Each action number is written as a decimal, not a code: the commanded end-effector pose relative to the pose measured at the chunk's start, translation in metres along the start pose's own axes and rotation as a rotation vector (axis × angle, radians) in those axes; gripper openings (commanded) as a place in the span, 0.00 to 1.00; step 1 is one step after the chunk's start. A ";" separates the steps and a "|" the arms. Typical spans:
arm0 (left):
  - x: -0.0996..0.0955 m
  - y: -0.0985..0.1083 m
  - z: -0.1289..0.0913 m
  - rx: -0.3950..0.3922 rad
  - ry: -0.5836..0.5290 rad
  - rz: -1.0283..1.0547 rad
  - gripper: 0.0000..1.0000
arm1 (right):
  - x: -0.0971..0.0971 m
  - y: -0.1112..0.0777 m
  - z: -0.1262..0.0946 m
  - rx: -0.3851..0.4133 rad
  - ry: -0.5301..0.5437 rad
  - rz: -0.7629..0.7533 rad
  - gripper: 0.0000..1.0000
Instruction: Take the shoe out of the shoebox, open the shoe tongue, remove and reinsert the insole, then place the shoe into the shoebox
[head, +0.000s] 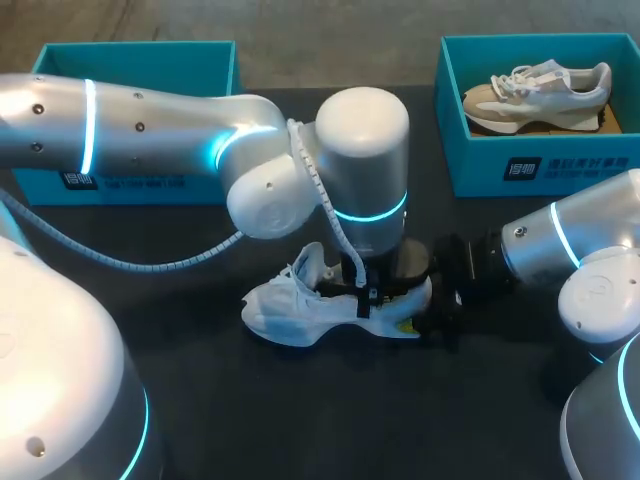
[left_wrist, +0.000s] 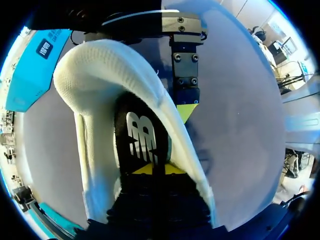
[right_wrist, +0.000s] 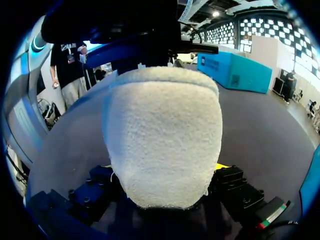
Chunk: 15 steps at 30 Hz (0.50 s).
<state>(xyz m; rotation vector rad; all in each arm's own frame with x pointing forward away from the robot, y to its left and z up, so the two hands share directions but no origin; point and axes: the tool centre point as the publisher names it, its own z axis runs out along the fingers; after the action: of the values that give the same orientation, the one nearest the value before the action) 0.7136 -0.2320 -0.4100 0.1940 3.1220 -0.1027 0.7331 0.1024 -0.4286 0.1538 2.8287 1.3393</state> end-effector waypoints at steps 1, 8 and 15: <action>0.001 0.004 0.039 -0.005 0.005 0.007 0.00 | 0.000 0.000 0.004 0.005 0.000 0.002 0.00; -0.004 0.013 0.019 0.018 -0.010 -0.012 0.00 | 0.000 0.000 0.004 0.005 0.000 0.002 0.00; -0.010 0.020 -0.002 0.039 -0.002 -0.049 0.00 | 0.000 0.000 0.004 0.005 0.000 0.002 0.00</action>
<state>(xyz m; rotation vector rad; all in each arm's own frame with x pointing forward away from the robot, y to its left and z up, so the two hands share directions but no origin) 0.7212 -0.2244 -0.4087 0.1201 3.1182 -0.1381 0.7335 0.1027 -0.4281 0.1550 2.8284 1.3408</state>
